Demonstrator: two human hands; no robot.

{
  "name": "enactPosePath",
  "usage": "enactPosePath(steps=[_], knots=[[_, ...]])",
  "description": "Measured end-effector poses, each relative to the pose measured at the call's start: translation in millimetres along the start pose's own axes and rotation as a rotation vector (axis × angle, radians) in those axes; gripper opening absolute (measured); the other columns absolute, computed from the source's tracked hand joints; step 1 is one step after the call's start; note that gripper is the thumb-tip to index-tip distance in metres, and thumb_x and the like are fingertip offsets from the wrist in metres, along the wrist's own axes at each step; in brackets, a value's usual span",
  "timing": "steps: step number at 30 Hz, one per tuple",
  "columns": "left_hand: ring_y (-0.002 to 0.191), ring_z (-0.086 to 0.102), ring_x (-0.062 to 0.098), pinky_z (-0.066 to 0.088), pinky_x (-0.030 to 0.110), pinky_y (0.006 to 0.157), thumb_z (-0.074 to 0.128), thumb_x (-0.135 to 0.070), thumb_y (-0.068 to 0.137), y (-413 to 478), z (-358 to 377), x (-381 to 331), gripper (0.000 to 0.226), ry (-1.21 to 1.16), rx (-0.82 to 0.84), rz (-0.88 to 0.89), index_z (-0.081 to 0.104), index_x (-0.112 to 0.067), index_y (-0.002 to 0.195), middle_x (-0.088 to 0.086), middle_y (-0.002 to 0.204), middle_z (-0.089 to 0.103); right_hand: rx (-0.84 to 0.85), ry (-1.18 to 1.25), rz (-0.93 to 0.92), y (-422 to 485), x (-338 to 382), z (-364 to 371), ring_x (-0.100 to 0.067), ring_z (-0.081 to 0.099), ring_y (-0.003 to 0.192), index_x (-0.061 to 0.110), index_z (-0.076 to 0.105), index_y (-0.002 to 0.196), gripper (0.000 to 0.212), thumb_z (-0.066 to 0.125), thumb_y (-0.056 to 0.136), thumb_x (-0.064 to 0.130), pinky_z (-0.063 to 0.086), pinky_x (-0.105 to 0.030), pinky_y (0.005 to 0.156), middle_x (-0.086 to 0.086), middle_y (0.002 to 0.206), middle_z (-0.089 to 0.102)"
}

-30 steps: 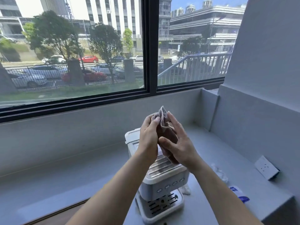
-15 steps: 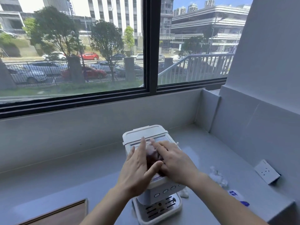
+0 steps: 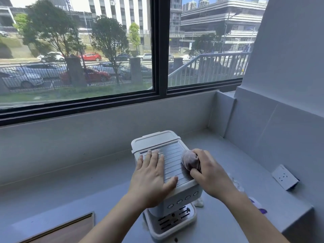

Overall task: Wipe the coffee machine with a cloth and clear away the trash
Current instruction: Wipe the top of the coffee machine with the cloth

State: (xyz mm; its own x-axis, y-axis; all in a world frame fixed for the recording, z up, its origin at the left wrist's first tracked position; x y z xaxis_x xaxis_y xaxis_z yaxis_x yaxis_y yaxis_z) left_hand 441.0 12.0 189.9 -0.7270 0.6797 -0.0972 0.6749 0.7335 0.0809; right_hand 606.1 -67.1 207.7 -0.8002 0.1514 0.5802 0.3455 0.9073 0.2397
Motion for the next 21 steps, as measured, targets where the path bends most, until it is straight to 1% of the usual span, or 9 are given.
enactPosePath(steps=[2, 4, 6, 8, 11, 15, 17, 19, 21], knots=[[0.153, -0.010, 0.023, -0.010, 0.043, 0.124, 0.008, -0.075, 0.084, 0.6, 0.9, -0.3, 0.096, 0.011, 0.013, 0.012, 0.003, -0.014, 0.158, 0.009, 0.167, -0.002, 0.034, -0.071, 0.066, 23.9, 6.8, 7.1, -0.024, 0.052, 0.104, 0.039, 0.046, 0.121, 0.053, 0.053, 0.069, 0.046, 0.039, -0.030, 0.080, -0.002, 0.119, 0.053], [0.153, -0.011, 0.023, -0.009, 0.045, 0.124, 0.011, -0.074, 0.086, 0.3, -0.2, -1.5, 0.094, 0.022, 0.022, 0.026, 0.002, -0.013, 0.158, 0.010, 0.167, -0.003, 0.094, -0.115, 0.066, 56.6, 21.8, 22.2, -0.028, 0.045, 0.125, 0.037, 0.044, 0.138, 0.067, 0.064, 0.076, 0.052, 0.037, -0.032, 0.100, -0.006, 0.135, 0.049], [0.153, -0.010, 0.023, -0.007, 0.047, 0.124, 0.010, -0.073, 0.087, -0.8, -0.9, -1.7, 0.094, 0.020, 0.028, 0.039, 0.002, -0.013, 0.157, 0.010, 0.167, -0.002, 0.110, -0.155, 0.047, 82.7, 36.4, 37.0, -0.026, 0.039, 0.135, 0.034, 0.041, 0.145, 0.071, 0.066, 0.083, 0.055, 0.028, -0.034, 0.113, -0.007, 0.142, 0.047], [0.153, -0.009, 0.023, -0.006, 0.047, 0.124, 0.010, -0.073, 0.086, -1.5, -2.2, -0.8, 0.094, -0.001, 0.013, 0.040, 0.003, -0.013, 0.157, 0.010, 0.167, 0.000, 0.068, -0.158, 0.063, 89.7, 39.7, 36.6, -0.026, 0.043, 0.132, 0.032, 0.048, 0.140, 0.060, 0.065, 0.086, 0.051, 0.028, -0.032, 0.110, -0.009, 0.138, 0.052], [0.154, -0.006, 0.023, -0.006, 0.046, 0.124, 0.011, -0.073, 0.083, -1.3, -3.0, 1.4, 0.094, -0.040, -0.022, 0.033, 0.009, -0.015, 0.157, 0.009, 0.167, 0.004, 0.002, -0.087, 0.081, 56.8, 26.7, 20.8, -0.026, 0.052, 0.122, 0.036, 0.056, 0.130, 0.047, 0.066, 0.084, 0.042, 0.040, -0.032, 0.100, -0.002, 0.133, 0.057], [0.153, -0.002, 0.022, -0.007, 0.044, 0.124, 0.013, -0.069, 0.080, 0.0, -4.8, 1.2, 0.094, -0.086, -0.064, 0.035, 0.015, -0.015, 0.156, 0.009, 0.167, 0.009, -0.206, 0.026, 0.050, -7.6, 12.4, -1.1, -0.022, 0.057, 0.112, 0.033, 0.059, 0.127, 0.048, 0.064, 0.079, 0.038, 0.047, -0.036, 0.093, 0.005, 0.126, 0.060], [0.153, -0.001, 0.022, -0.007, 0.044, 0.124, 0.014, -0.067, 0.081, -1.9, -4.8, 1.1, 0.092, -0.102, -0.068, 0.032, 0.017, -0.014, 0.156, 0.009, 0.166, 0.011, -0.380, 0.132, 0.025, -30.4, 11.7, -3.3, -0.020, 0.056, 0.112, 0.027, 0.060, 0.127, 0.046, 0.069, 0.081, 0.028, 0.046, -0.036, 0.096, 0.004, 0.123, 0.059], [0.154, 0.000, 0.022, -0.007, 0.044, 0.124, 0.014, -0.065, 0.082, -4.5, -4.2, 0.7, 0.090, -0.108, -0.074, 0.020, 0.018, -0.014, 0.156, 0.009, 0.166, 0.011, -0.562, 0.280, 0.023, -53.1, 8.7, 2.8, -0.016, 0.054, 0.116, 0.021, 0.059, 0.128, 0.045, 0.070, 0.085, 0.020, 0.043, -0.030, 0.102, 0.002, 0.124, 0.057], [0.153, 0.001, 0.022, -0.006, 0.043, 0.124, 0.016, -0.064, 0.084, -4.0, -5.8, -0.4, 0.086, -0.117, -0.078, 0.020, 0.020, -0.015, 0.155, 0.009, 0.166, 0.013, -0.707, 0.468, 0.085, -69.7, -3.3, 14.0, -0.016, 0.053, 0.121, 0.020, 0.055, 0.129, 0.043, 0.064, 0.087, 0.027, 0.042, -0.031, 0.104, 0.003, 0.126, 0.057]])
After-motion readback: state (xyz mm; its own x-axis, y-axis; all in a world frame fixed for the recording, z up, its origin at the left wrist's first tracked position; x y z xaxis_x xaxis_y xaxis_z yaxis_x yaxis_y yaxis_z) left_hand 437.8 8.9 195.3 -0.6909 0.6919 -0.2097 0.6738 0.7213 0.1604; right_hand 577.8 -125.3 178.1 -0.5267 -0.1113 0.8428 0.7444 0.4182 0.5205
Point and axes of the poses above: each hand's wrist, its own y-axis towards the middle knuckle, its own z-axis out of the palm, x = y × z, the point moved 9 cm from there along y, towards the middle knuckle
